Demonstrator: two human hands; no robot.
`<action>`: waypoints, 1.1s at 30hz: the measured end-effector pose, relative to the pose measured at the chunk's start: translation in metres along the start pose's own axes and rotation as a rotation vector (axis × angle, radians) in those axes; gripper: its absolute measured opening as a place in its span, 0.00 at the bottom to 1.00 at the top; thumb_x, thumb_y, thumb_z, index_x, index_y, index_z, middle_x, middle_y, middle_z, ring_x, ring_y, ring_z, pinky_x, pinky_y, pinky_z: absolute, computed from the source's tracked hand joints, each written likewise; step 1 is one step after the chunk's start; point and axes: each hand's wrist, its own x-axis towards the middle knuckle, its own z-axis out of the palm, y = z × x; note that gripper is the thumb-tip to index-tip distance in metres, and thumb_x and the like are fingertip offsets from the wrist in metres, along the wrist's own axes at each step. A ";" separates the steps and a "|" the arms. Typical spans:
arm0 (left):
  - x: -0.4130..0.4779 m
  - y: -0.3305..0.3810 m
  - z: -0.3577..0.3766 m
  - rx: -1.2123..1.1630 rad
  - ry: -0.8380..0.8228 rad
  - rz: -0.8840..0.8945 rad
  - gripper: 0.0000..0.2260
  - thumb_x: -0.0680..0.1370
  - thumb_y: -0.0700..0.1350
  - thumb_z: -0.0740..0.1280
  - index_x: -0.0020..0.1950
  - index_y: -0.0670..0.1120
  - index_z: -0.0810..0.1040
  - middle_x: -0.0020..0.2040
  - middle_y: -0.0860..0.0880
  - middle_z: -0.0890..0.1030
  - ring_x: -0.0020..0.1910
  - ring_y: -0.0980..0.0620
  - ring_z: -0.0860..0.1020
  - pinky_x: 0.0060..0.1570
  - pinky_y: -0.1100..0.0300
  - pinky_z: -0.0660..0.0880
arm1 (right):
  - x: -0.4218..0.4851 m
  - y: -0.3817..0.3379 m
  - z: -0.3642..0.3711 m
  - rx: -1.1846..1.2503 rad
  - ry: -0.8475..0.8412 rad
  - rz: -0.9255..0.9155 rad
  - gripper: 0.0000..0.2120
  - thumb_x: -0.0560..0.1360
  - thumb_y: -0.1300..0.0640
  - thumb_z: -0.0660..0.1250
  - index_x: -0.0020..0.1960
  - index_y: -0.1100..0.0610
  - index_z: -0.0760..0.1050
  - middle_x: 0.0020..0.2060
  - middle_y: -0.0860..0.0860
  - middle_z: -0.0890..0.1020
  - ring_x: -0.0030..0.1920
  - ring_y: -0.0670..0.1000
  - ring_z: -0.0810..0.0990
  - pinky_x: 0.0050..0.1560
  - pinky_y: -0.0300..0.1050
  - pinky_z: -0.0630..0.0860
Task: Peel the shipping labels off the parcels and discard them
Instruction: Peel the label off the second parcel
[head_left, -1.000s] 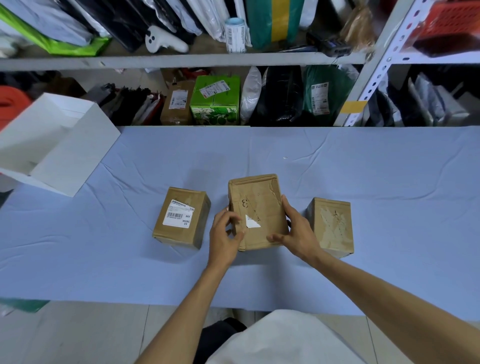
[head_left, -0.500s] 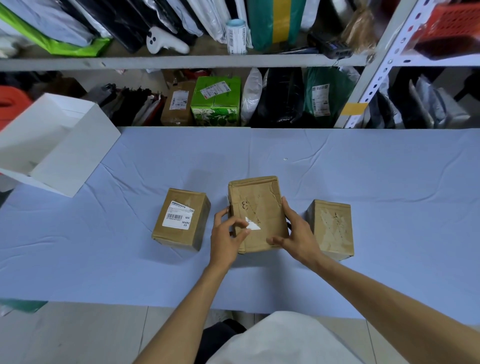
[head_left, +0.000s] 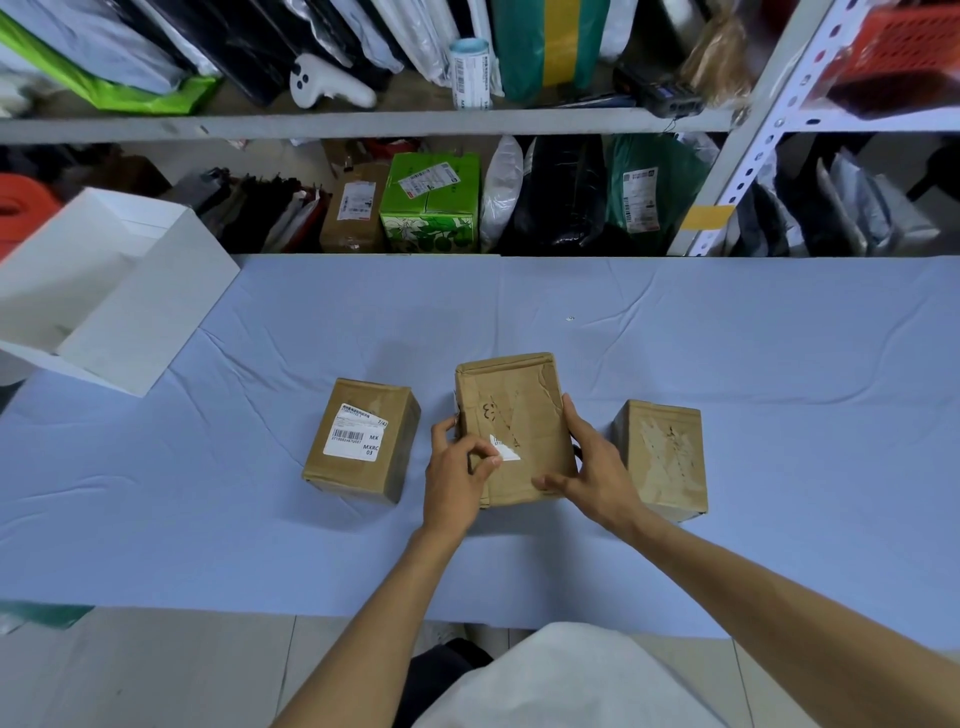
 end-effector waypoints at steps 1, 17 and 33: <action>0.000 0.001 0.000 0.023 -0.005 0.001 0.03 0.73 0.44 0.73 0.43 0.47 0.80 0.67 0.50 0.66 0.63 0.55 0.72 0.58 0.61 0.70 | 0.000 0.000 0.000 -0.001 0.002 -0.001 0.53 0.65 0.56 0.78 0.78 0.47 0.47 0.72 0.43 0.66 0.70 0.45 0.67 0.70 0.46 0.67; -0.004 0.011 0.005 0.150 0.029 -0.032 0.02 0.79 0.45 0.65 0.46 0.48 0.74 0.68 0.52 0.65 0.53 0.54 0.78 0.50 0.56 0.74 | -0.001 0.003 -0.001 0.015 0.000 -0.008 0.53 0.65 0.56 0.78 0.78 0.46 0.47 0.72 0.41 0.66 0.70 0.43 0.67 0.70 0.44 0.67; 0.001 0.008 -0.012 0.095 -0.068 0.055 0.05 0.74 0.45 0.72 0.46 0.49 0.78 0.65 0.51 0.66 0.49 0.59 0.74 0.53 0.66 0.68 | -0.001 0.002 0.000 -0.005 0.009 -0.031 0.52 0.67 0.56 0.77 0.78 0.47 0.47 0.72 0.42 0.66 0.69 0.45 0.68 0.69 0.45 0.68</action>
